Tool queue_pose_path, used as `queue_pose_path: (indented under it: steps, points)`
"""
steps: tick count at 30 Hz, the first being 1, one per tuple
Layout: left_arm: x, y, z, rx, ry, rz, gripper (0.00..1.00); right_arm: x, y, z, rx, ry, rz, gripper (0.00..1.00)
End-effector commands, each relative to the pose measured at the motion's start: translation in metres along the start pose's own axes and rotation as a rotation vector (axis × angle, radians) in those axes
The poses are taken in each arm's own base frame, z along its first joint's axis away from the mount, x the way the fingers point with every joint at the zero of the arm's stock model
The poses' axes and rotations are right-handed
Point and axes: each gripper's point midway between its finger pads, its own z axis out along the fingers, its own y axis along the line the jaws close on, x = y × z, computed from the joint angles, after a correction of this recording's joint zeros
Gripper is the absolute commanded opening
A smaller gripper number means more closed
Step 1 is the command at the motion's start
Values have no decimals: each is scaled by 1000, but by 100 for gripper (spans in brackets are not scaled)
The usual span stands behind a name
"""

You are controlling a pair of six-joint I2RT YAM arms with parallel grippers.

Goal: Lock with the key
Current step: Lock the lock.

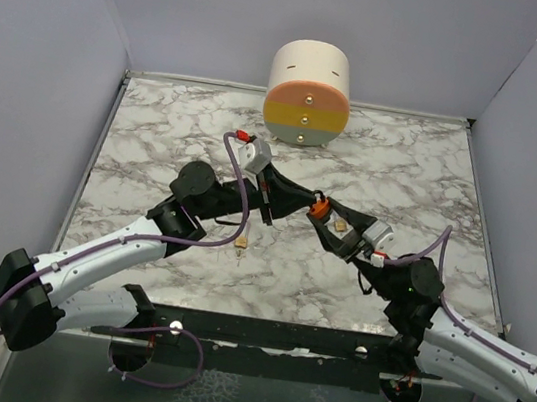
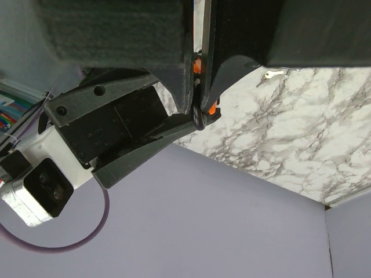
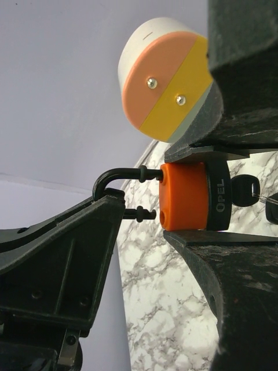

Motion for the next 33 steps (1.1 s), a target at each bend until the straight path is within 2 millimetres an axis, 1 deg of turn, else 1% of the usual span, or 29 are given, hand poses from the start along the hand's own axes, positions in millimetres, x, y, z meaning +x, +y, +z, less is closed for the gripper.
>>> queue_pose_path:
  steps: [1,6,12,18,23,33]
  points:
    - [-13,-28,6,75,-40,-58,0,-25,-13,9,51,-83,-38,2]
    - [-2,-32,9,87,-15,-64,0,-27,-18,12,84,-90,-40,2]
    - [14,-16,5,19,4,-31,0,-39,-20,12,84,-120,-35,2]
    - [17,-7,5,-22,18,2,0,-48,-21,10,81,-142,-31,2]
    - [26,-1,8,-34,41,0,0,-53,-22,11,85,-158,-34,2]
    - [39,2,9,-37,78,-10,0,-67,-29,17,115,-188,-58,2]
